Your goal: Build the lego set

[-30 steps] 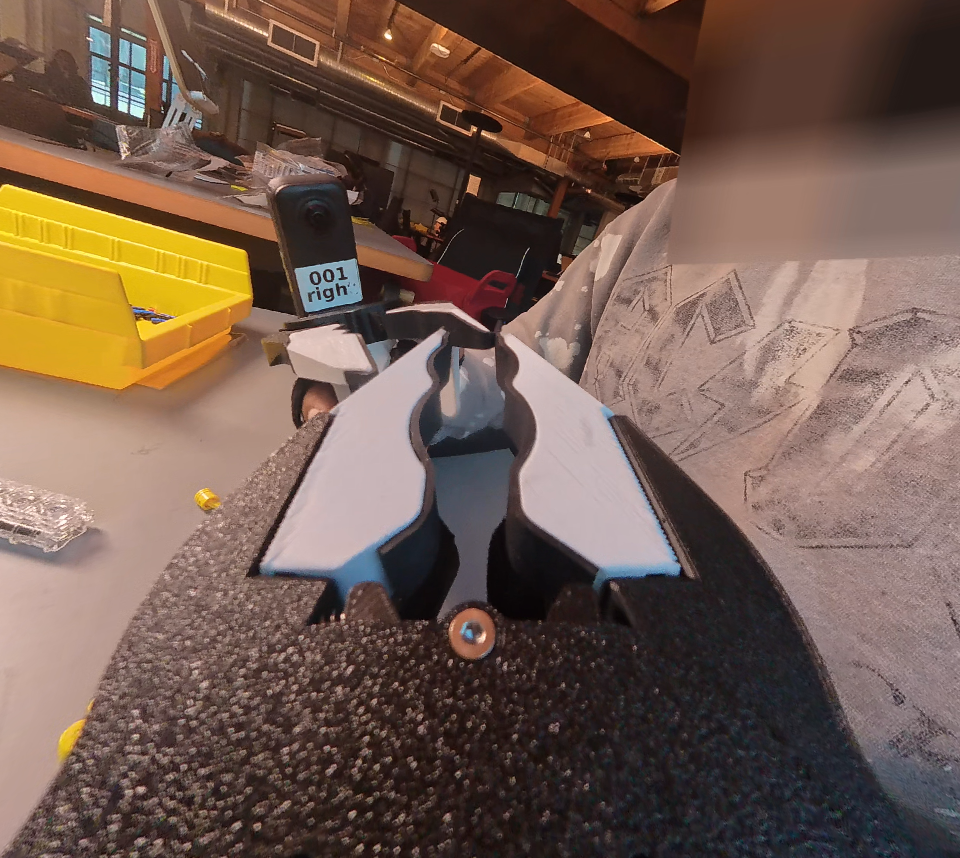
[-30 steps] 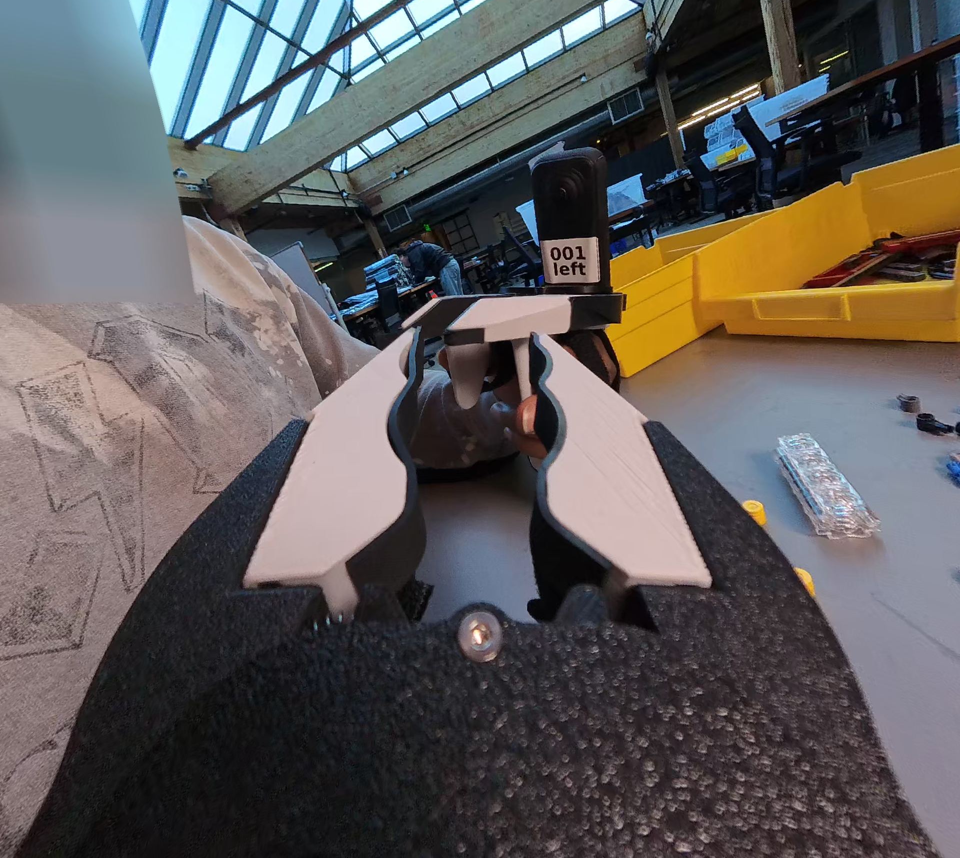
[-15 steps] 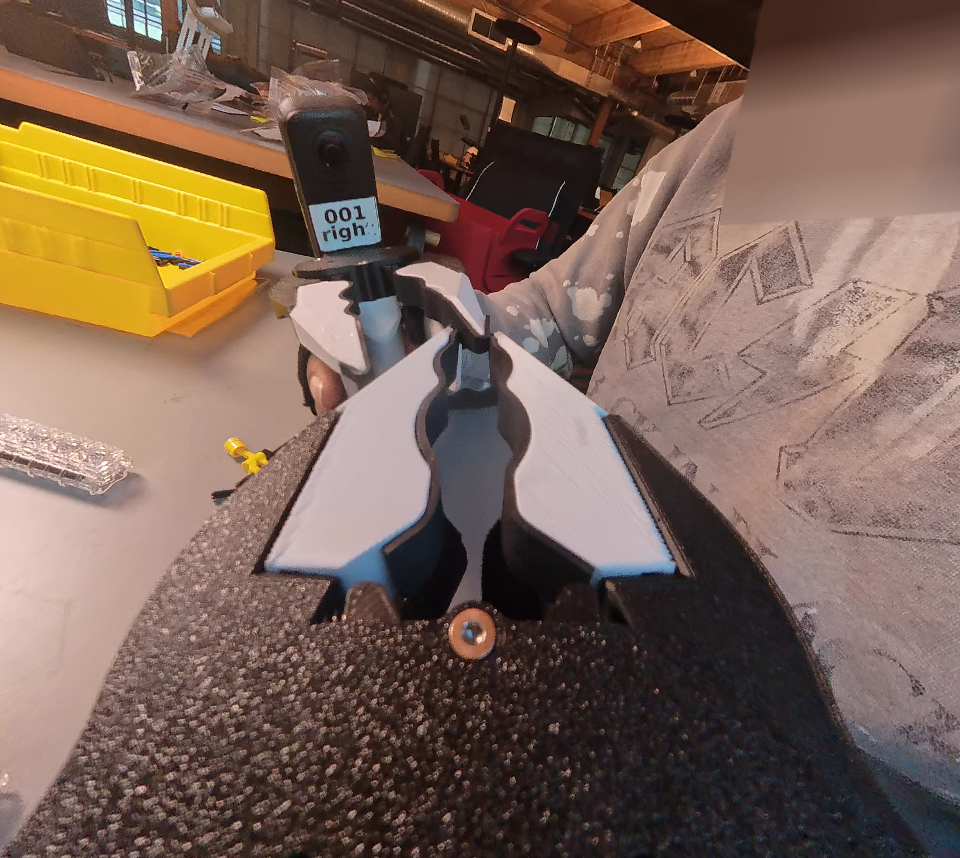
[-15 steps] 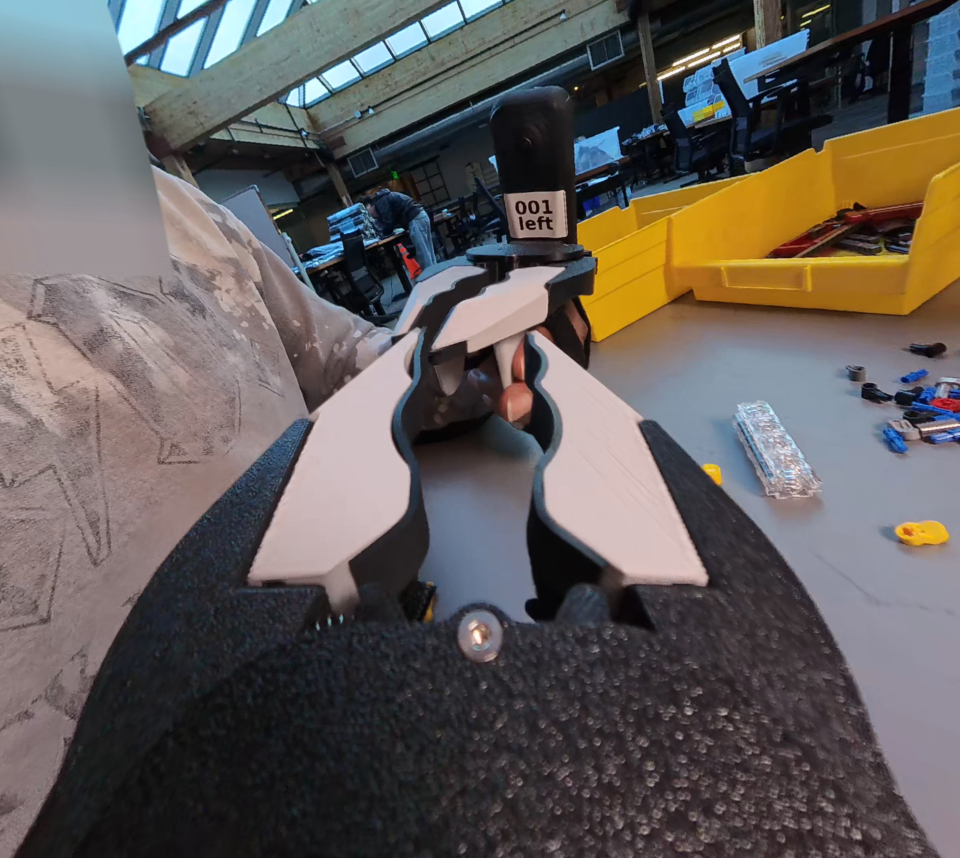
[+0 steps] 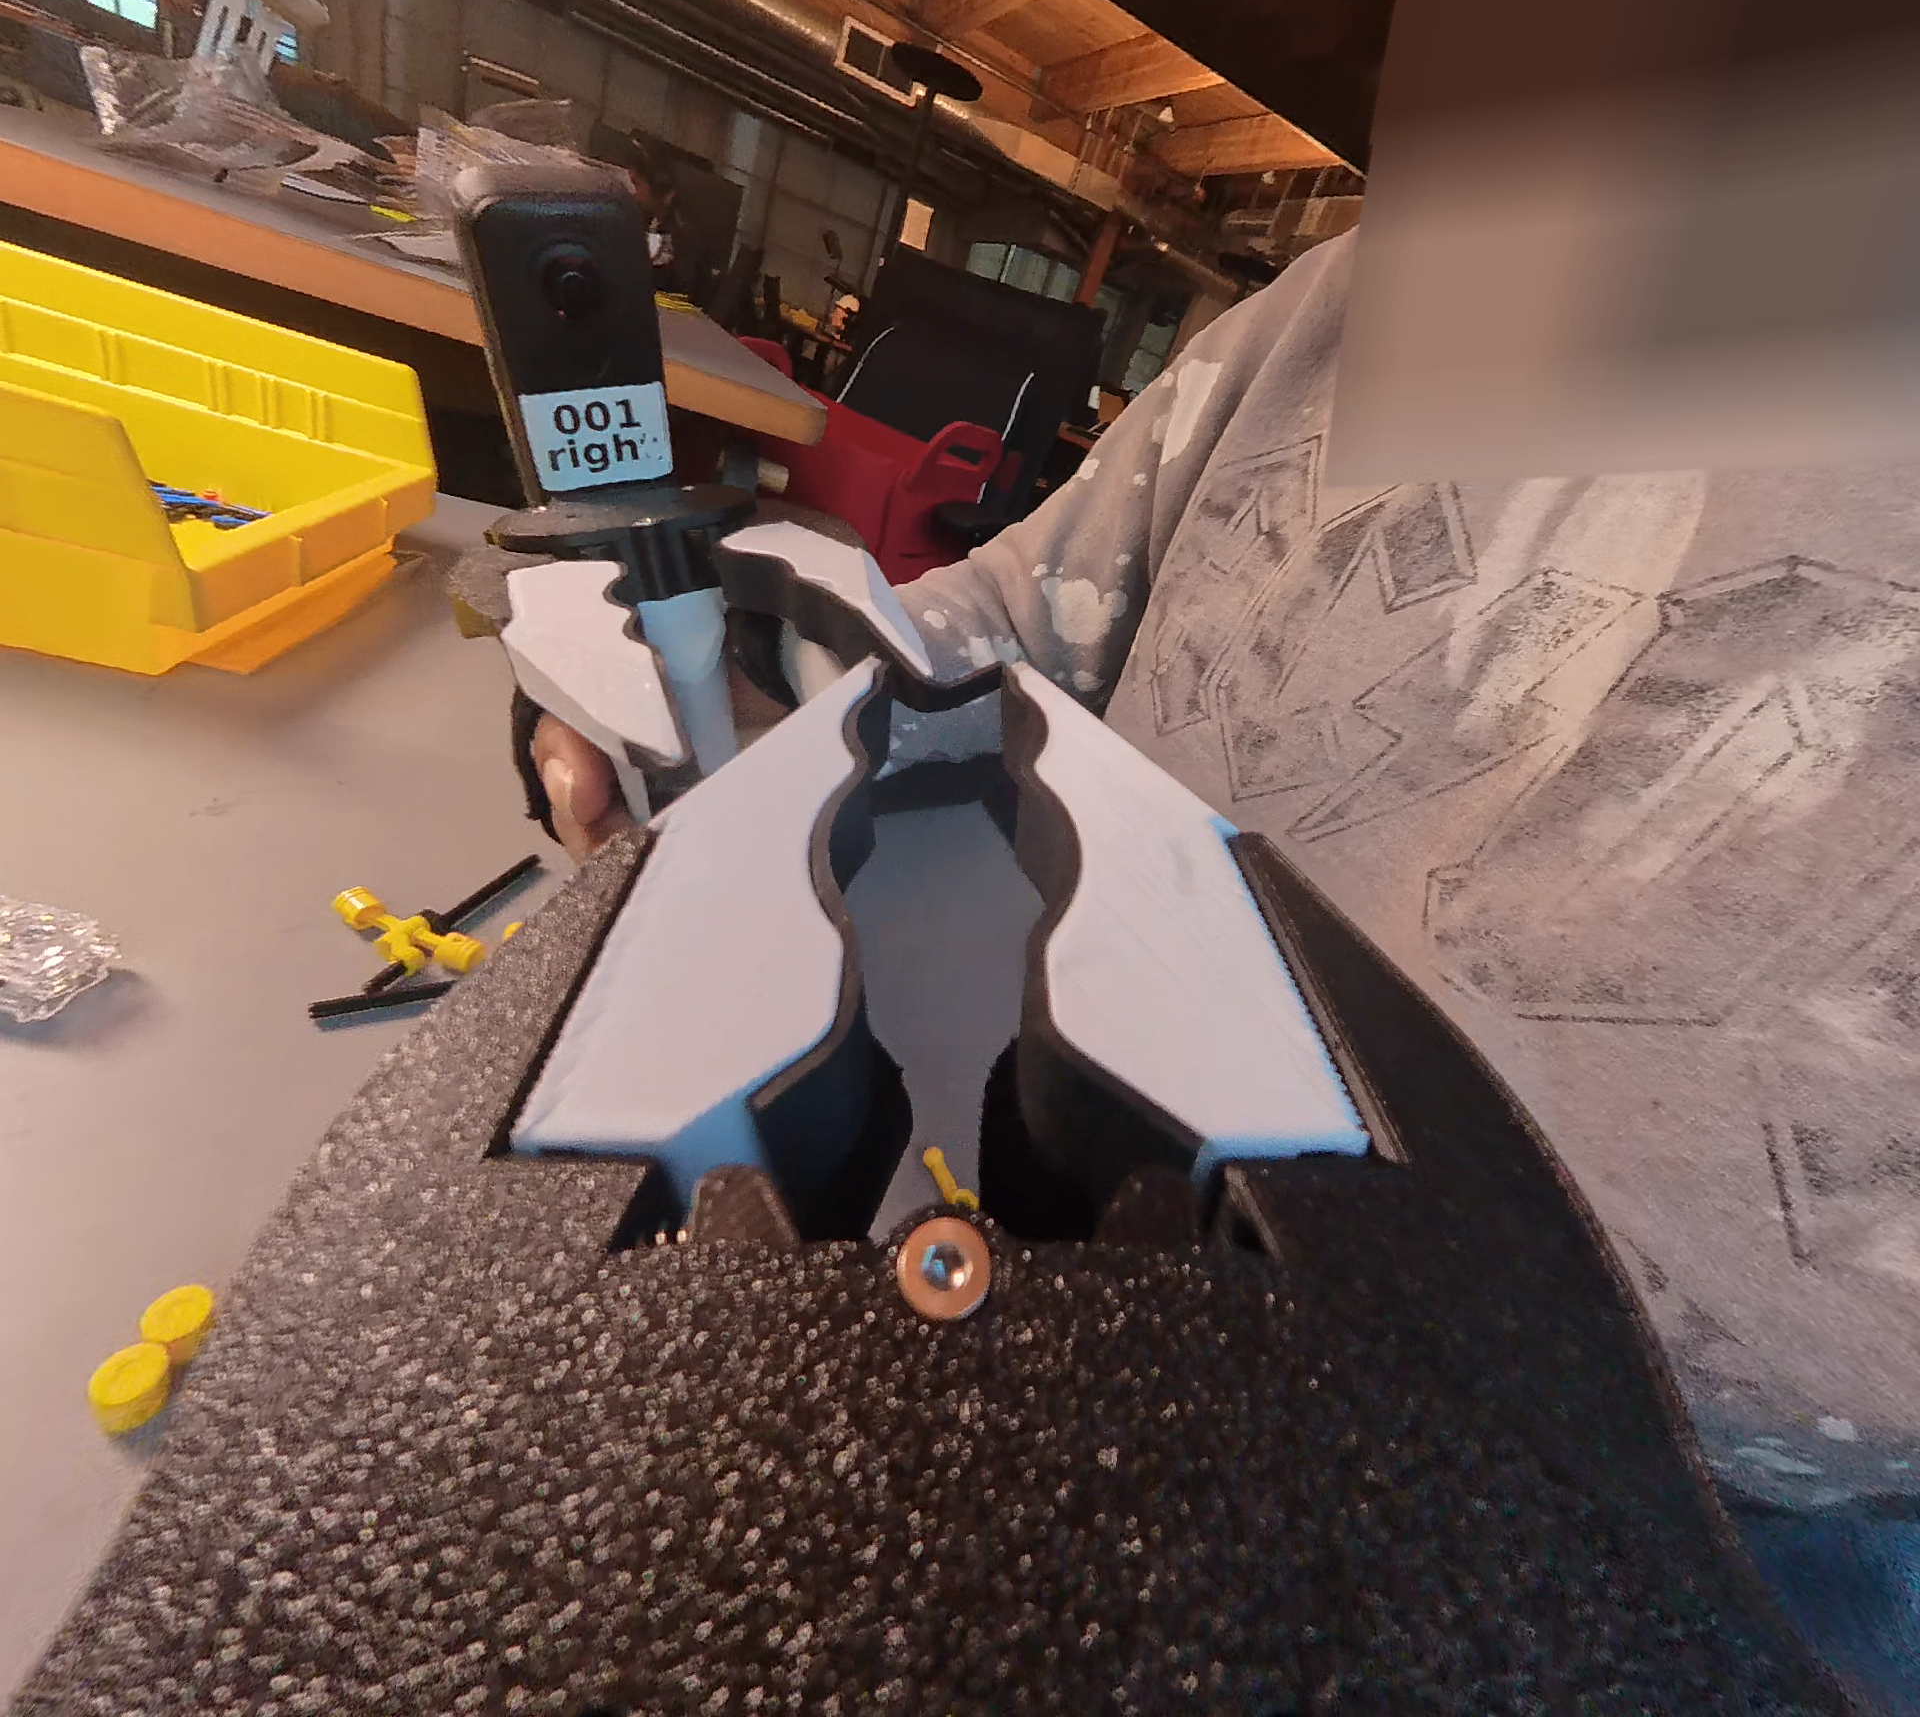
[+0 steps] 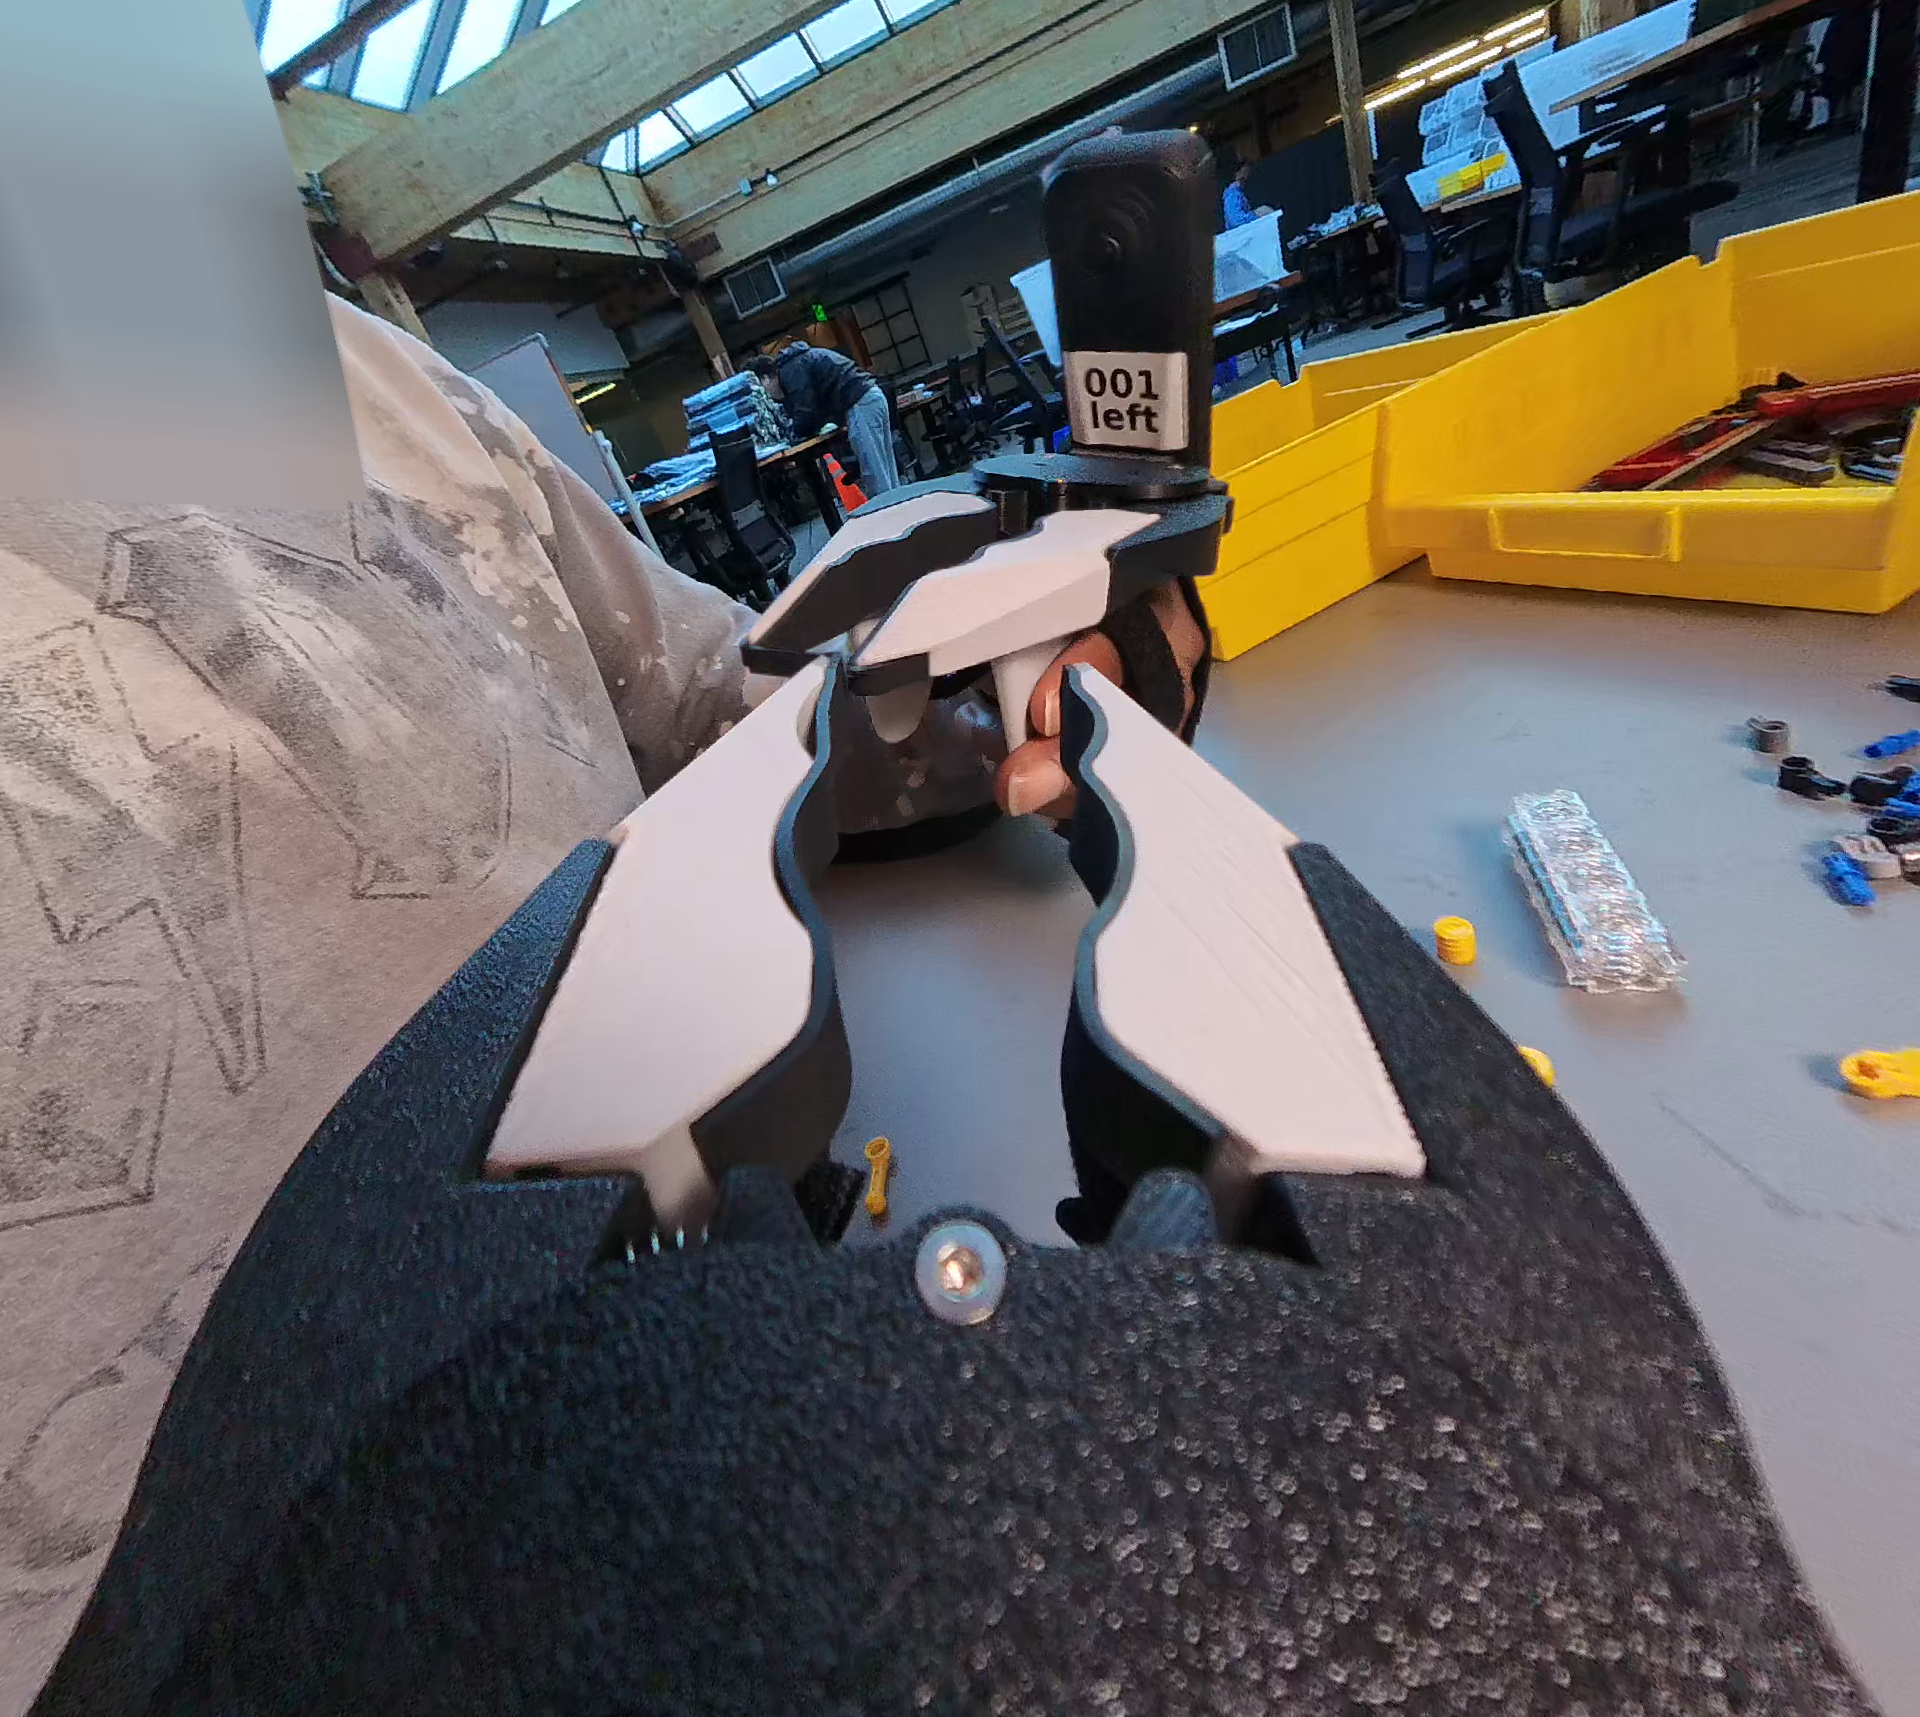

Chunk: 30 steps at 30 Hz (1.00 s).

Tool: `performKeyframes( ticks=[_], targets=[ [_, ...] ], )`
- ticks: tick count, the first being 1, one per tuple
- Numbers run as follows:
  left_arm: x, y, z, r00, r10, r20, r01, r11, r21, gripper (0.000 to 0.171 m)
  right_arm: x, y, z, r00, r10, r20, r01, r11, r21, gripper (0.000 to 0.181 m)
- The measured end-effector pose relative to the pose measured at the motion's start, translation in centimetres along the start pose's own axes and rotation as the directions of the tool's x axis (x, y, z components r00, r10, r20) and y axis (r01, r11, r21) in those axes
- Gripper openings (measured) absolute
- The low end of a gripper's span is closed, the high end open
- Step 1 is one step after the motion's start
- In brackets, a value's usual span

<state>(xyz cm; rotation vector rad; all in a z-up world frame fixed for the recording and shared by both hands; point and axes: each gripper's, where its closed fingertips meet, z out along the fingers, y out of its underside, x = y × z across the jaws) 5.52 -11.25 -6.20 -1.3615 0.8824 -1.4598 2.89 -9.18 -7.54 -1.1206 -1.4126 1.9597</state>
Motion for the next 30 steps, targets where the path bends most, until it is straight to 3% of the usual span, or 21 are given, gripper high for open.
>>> performKeyframes(
  ticks=[10, 20, 25, 30],
  targets=[
    [0.3, 0.4, 0.3, 1.000, -0.003, -0.029, 0.003, 1.000, -0.008, 0.017, -1.0, 0.3, 0.4, 0.999, -0.004, 0.048, 0.004, 1.000, -0.009, 0.042],
    [-0.1, 0.2, 0.4, 0.995, 0.088, 0.038, -0.087, 0.996, -0.037, 0.010, -0.7, 0.1, 0.3, 0.999, 0.025, 0.040, -0.026, 1.000, 0.010, 0.039],
    [-0.8, -0.6, 0.3, 0.993, 0.087, 0.083, -0.090, 0.996, 0.023, 0.010, -0.4, -0.7, 0.1, 0.998, 0.061, 0.031, -0.063, 0.996, 0.062, 0.034],
    [-2.2, -2.0, 0.1, 0.989, 0.011, 0.150, -0.033, 0.988, 0.150, 0.008, 0.2, -1.9, -0.4, 0.994, 0.106, 0.010, -0.106, 0.982, 0.157, 0.018]
  ],
)
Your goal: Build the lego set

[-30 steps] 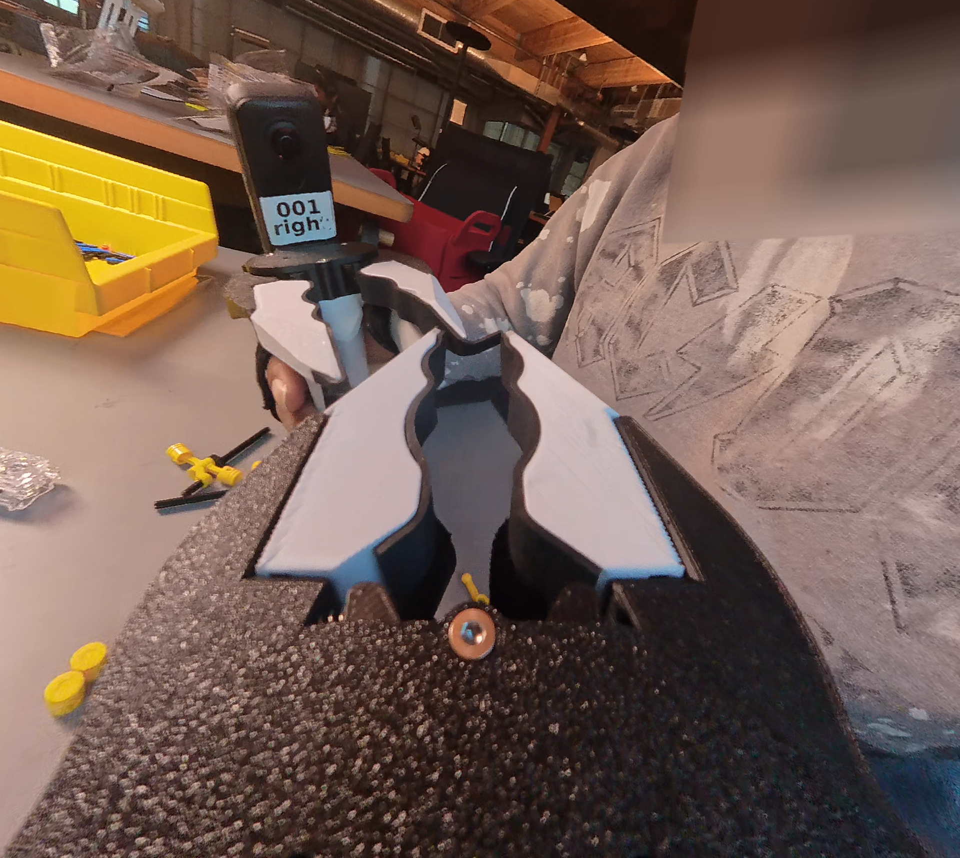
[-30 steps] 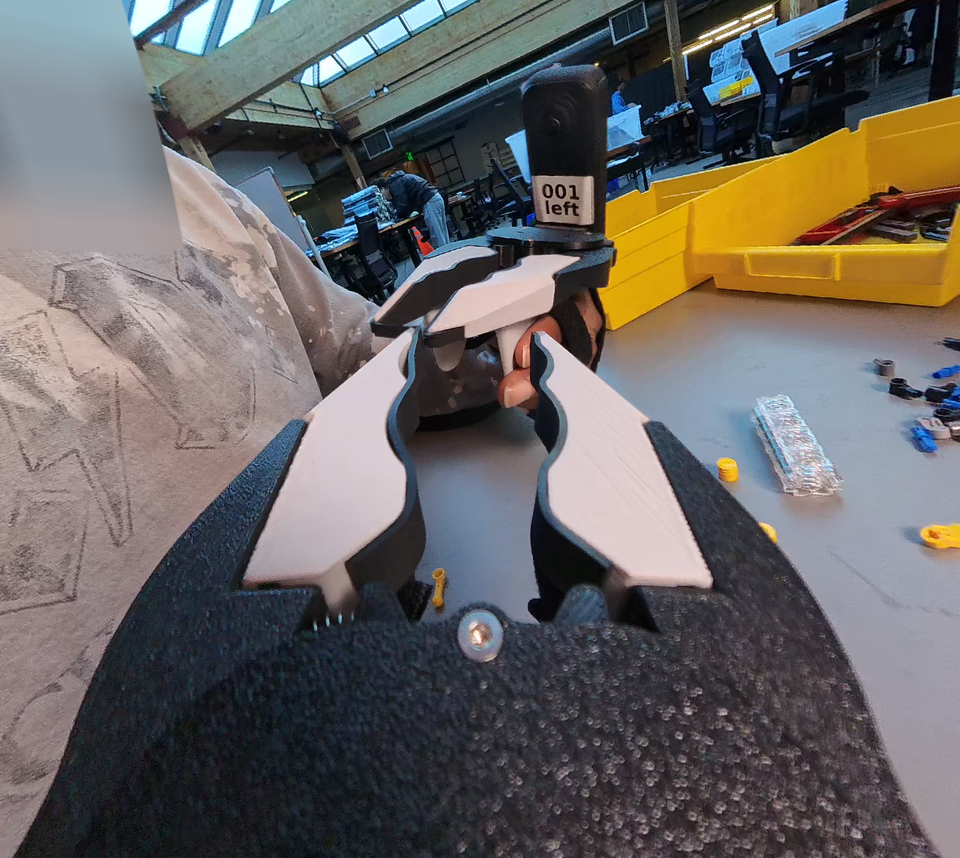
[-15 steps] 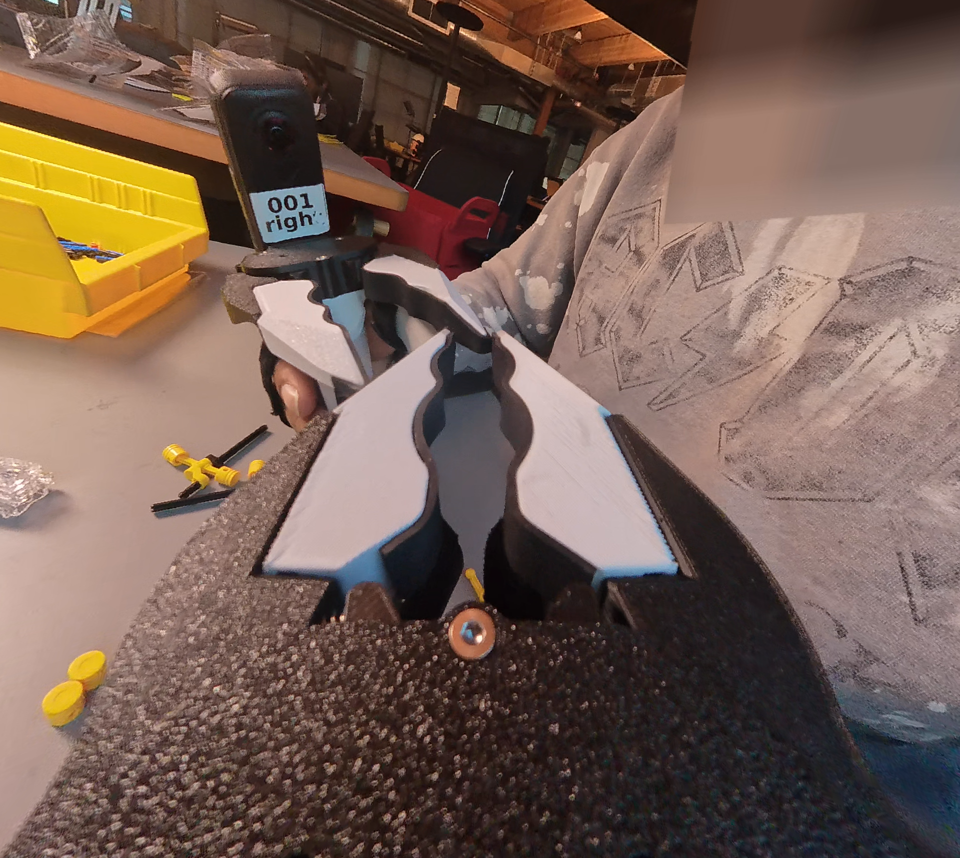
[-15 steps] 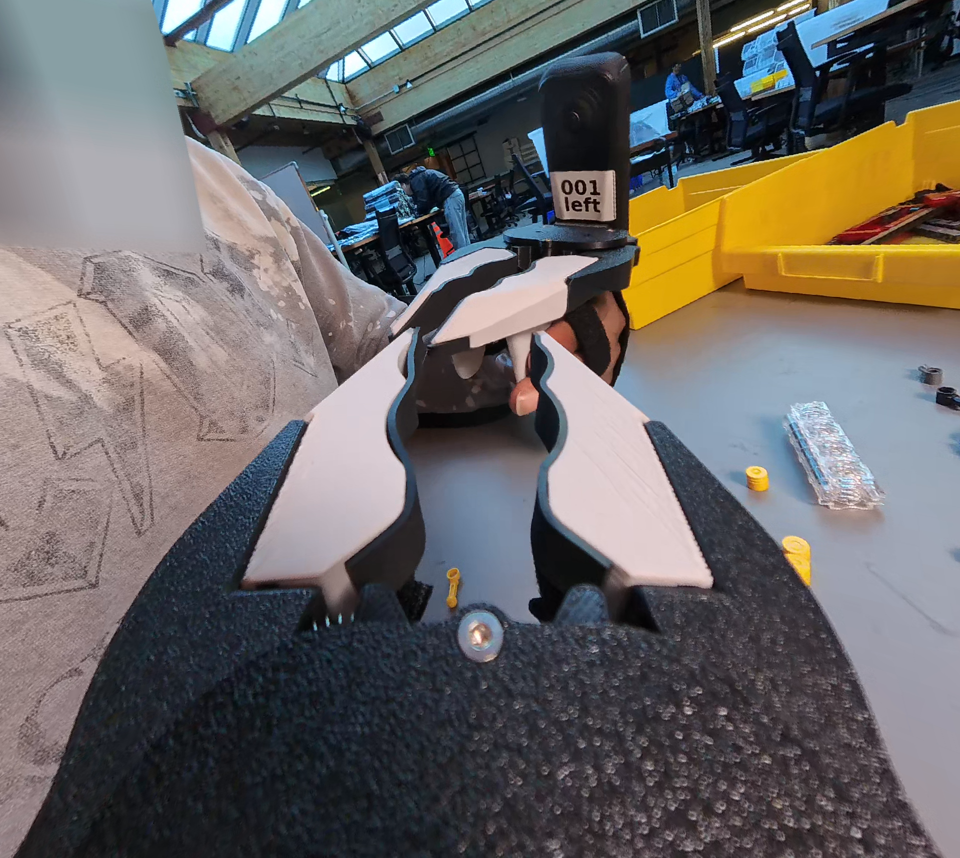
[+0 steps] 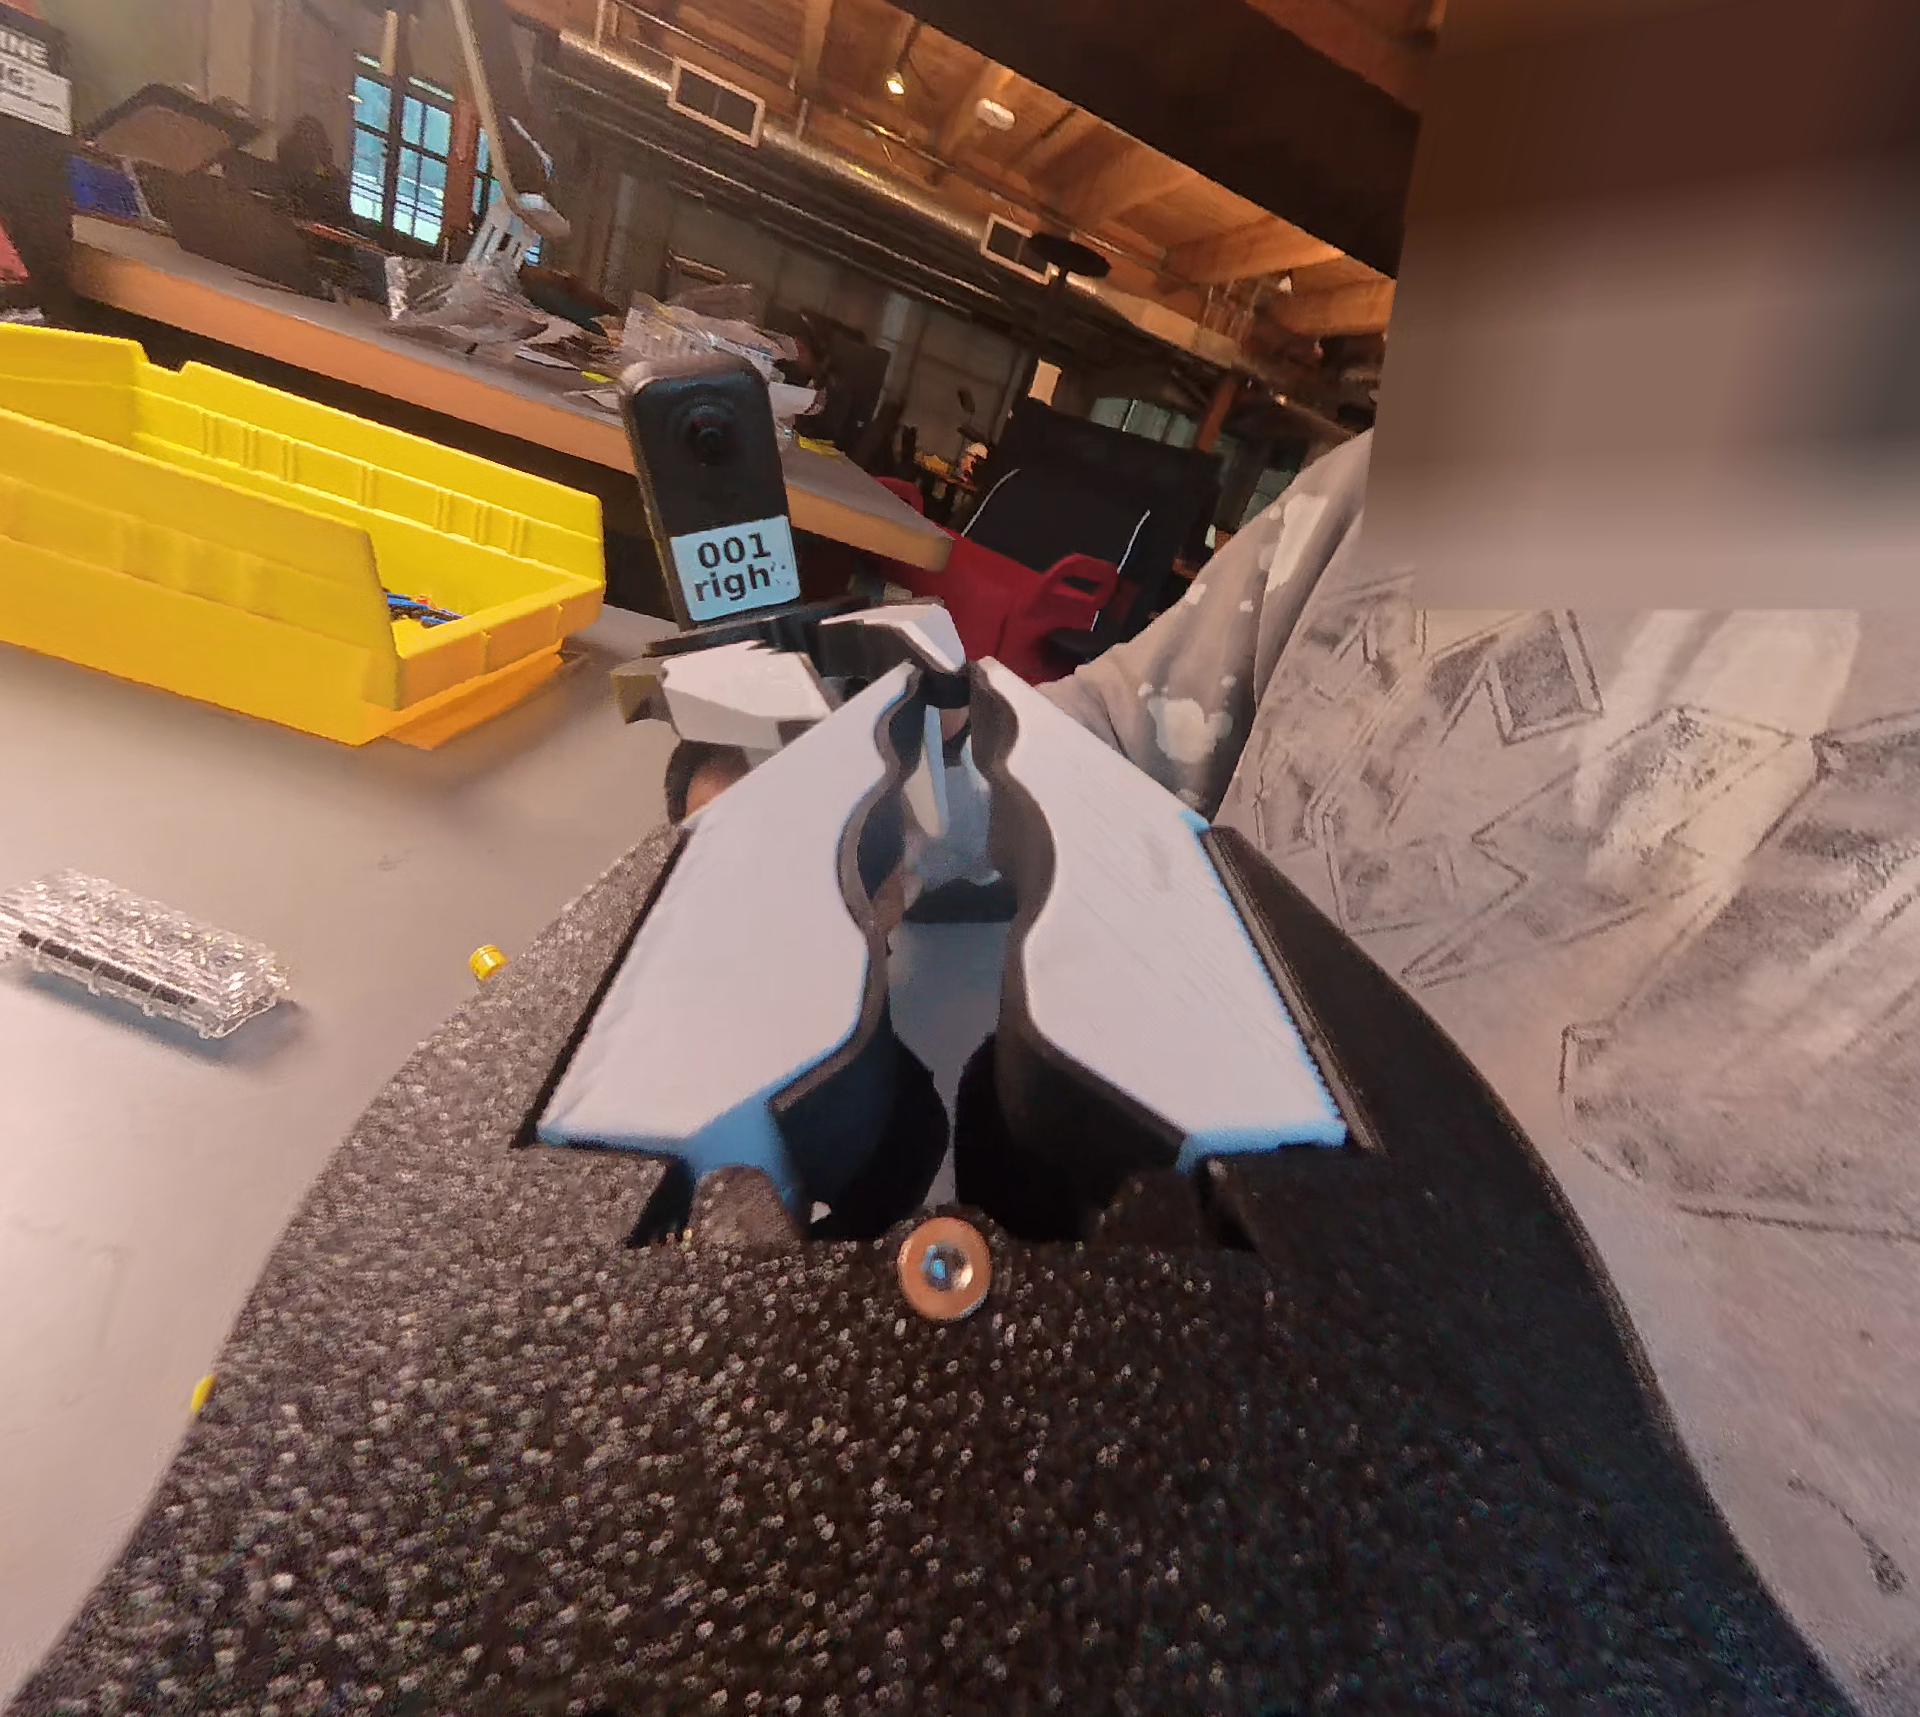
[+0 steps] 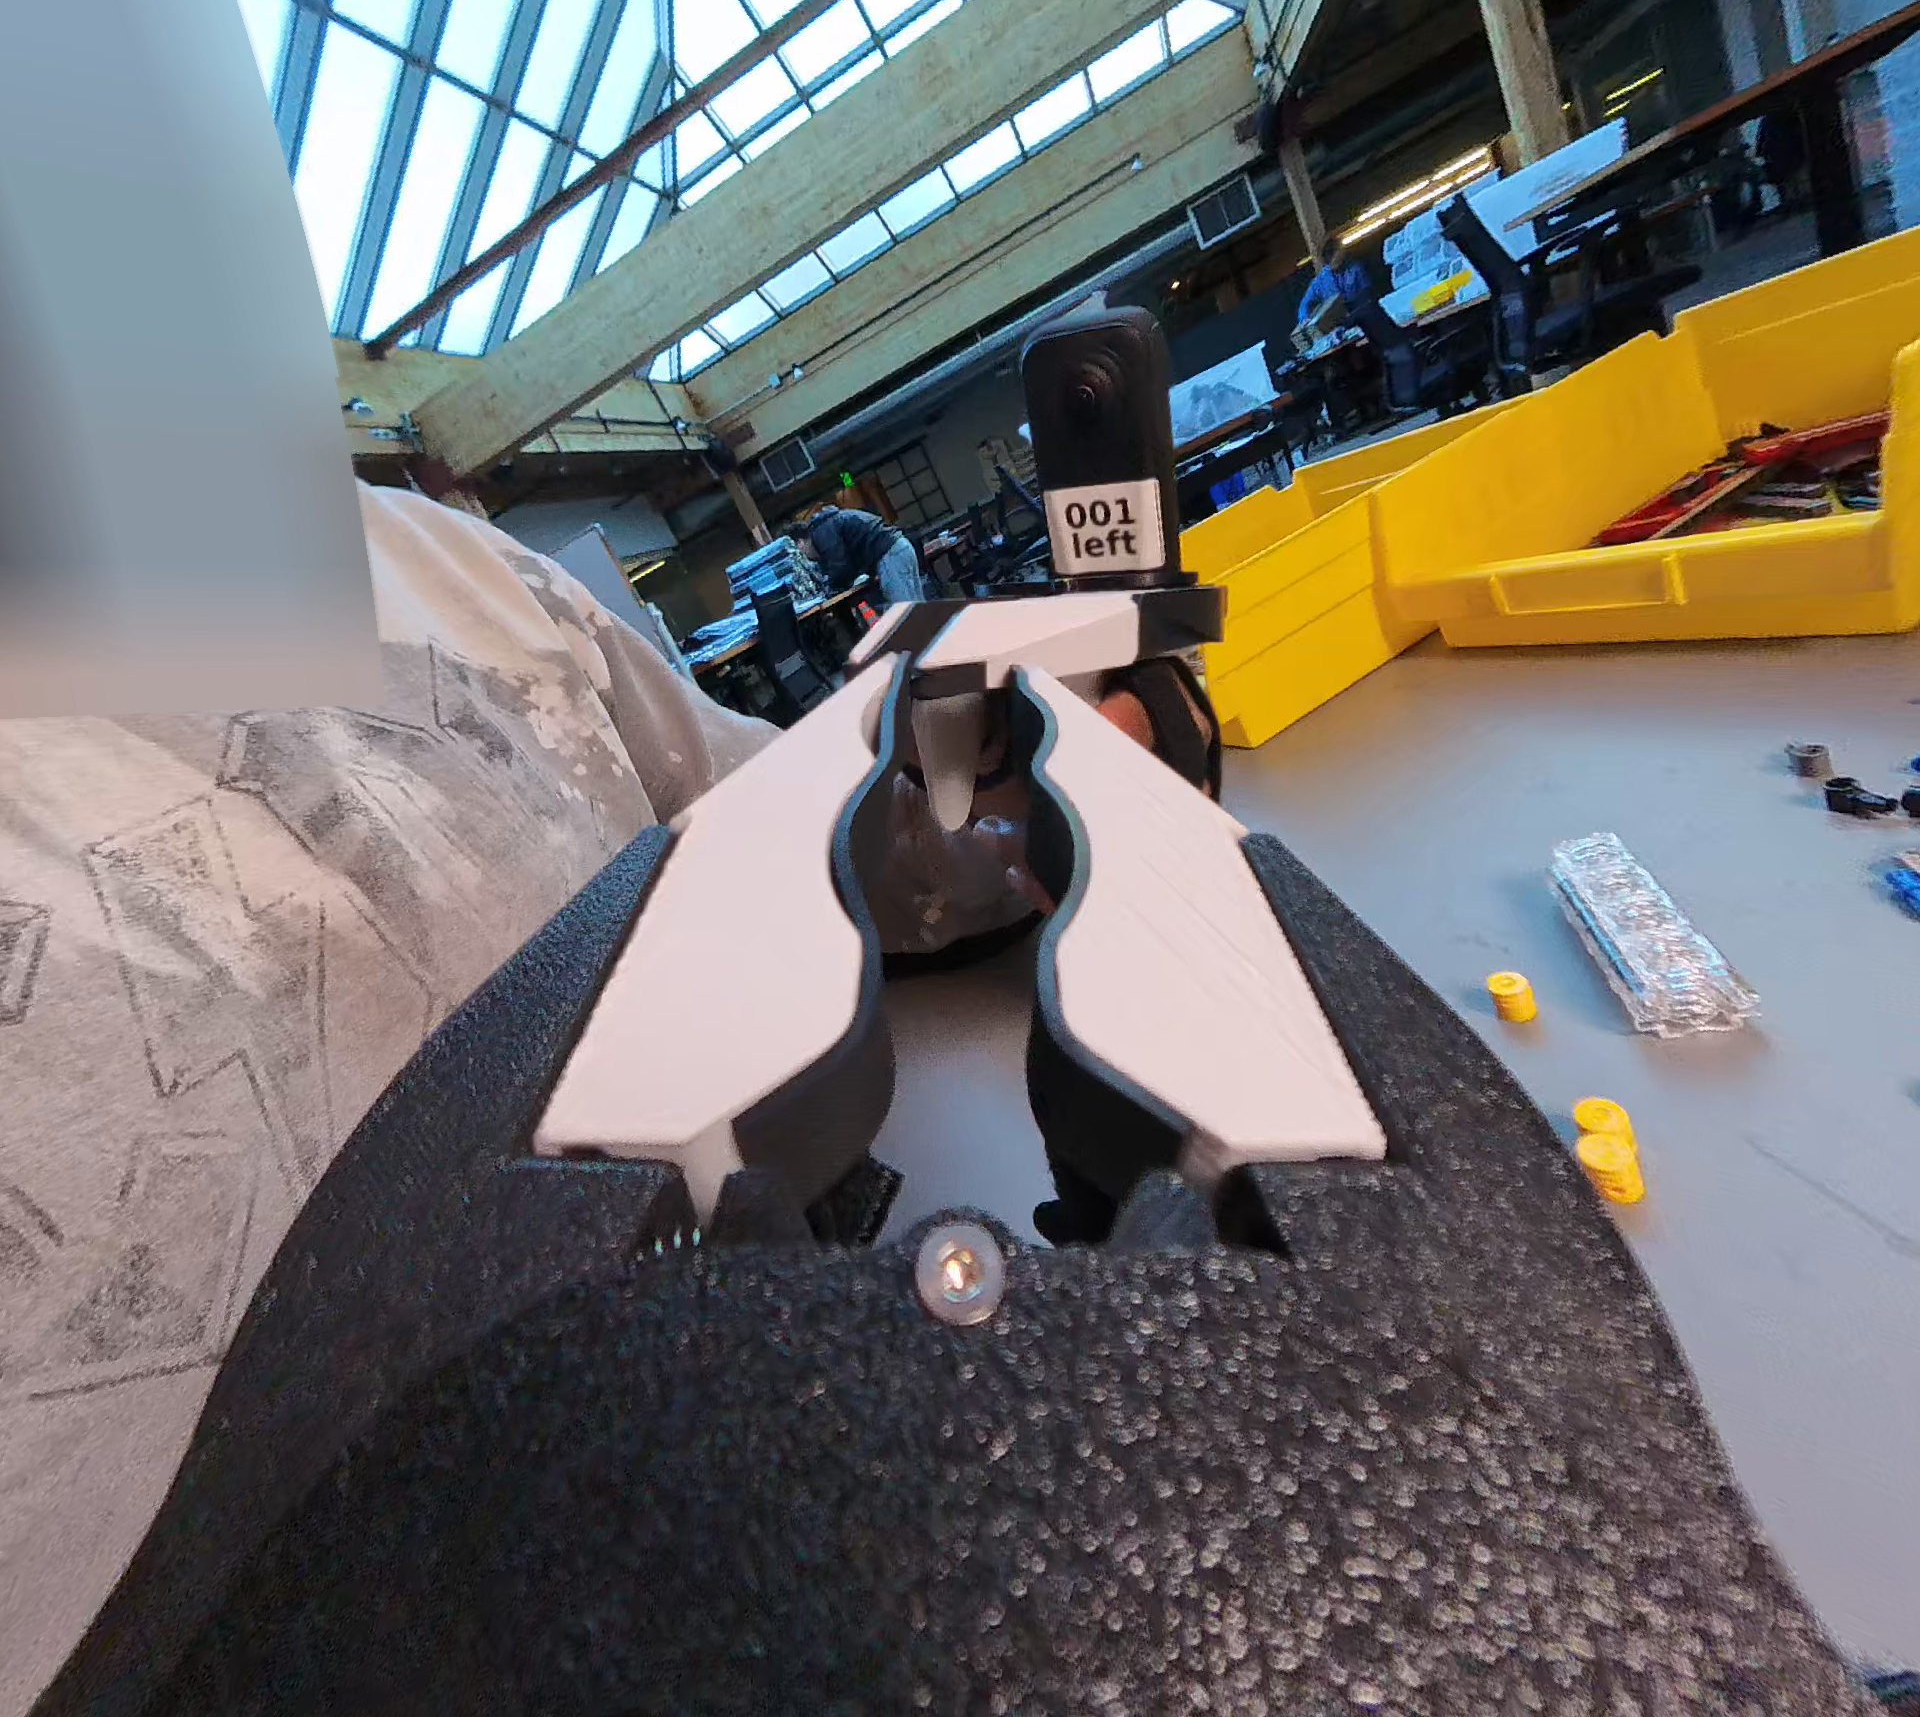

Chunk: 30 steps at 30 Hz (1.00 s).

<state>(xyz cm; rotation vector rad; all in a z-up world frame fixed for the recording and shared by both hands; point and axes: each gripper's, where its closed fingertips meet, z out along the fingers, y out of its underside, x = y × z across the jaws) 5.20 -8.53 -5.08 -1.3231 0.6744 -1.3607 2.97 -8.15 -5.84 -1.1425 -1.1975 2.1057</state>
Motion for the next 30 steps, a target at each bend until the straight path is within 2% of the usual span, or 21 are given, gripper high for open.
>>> performKeyframes(
  ticks=[2, 7, 11, 13, 16, 22, 27, 30],
  targets=[
    [-0.5, -0.1, 0.0, 0.999, 0.005, 0.041, -0.006, 1.000, 0.013, 0.007, 0.3, -0.2, -0.2, 0.999, -0.009, -0.032, 0.010, 1.000, 0.013, 0.015],
    [-1.1, 0.1, 0.0, 0.981, 0.125, 0.146, -0.120, 0.992, -0.043, 0.007, 0.6, -0.4, -0.3, 0.997, -0.040, -0.074, 0.040, 0.999, 0.007, 0.011],
    [-1.6, -0.2, 0.1, 0.924, 0.280, 0.261, -0.261, 0.960, -0.106, 0.008, 0.9, -0.8, -0.4, 0.993, -0.057, -0.107, 0.061, 0.998, 0.026, 0.009],
    [-1.9, -0.3, 0.1, 0.901, 0.314, 0.301, -0.290, 0.949, -0.122, 0.007, 1.1, -1.0, -0.5, 0.992, -0.053, -0.111, 0.056, 0.998, 0.033, 0.008],
    [-1.9, -0.4, 0.1, 0.949, 0.190, 0.251, -0.183, 0.982, -0.050, 0.008, 1.3, -0.9, -0.6, 0.993, -0.048, -0.107, 0.051, 0.998, 0.025, 0.010],
    [-1.0, -0.4, 0.5, 0.985, 0.091, 0.149, -0.093, 0.996, 0.008, 0.010, 0.9, -0.7, -0.3, 0.997, -0.009, -0.071, 0.010, 1.000, 0.017, 0.022],
    [-0.5, -0.3, 0.5, 0.991, 0.077, 0.107, -0.077, 0.997, -0.003, 0.010, 0.6, -0.5, -0.1, 0.999, 0.005, -0.054, -0.005, 1.000, 0.007, 0.025],
    [-0.6, -0.3, 0.4, 0.986, 0.108, 0.123, -0.106, 0.994, -0.026, 0.010, 0.8, -0.4, -0.1, 0.998, 0.009, -0.066, -0.009, 1.000, 0.001, 0.026]
  ],
)
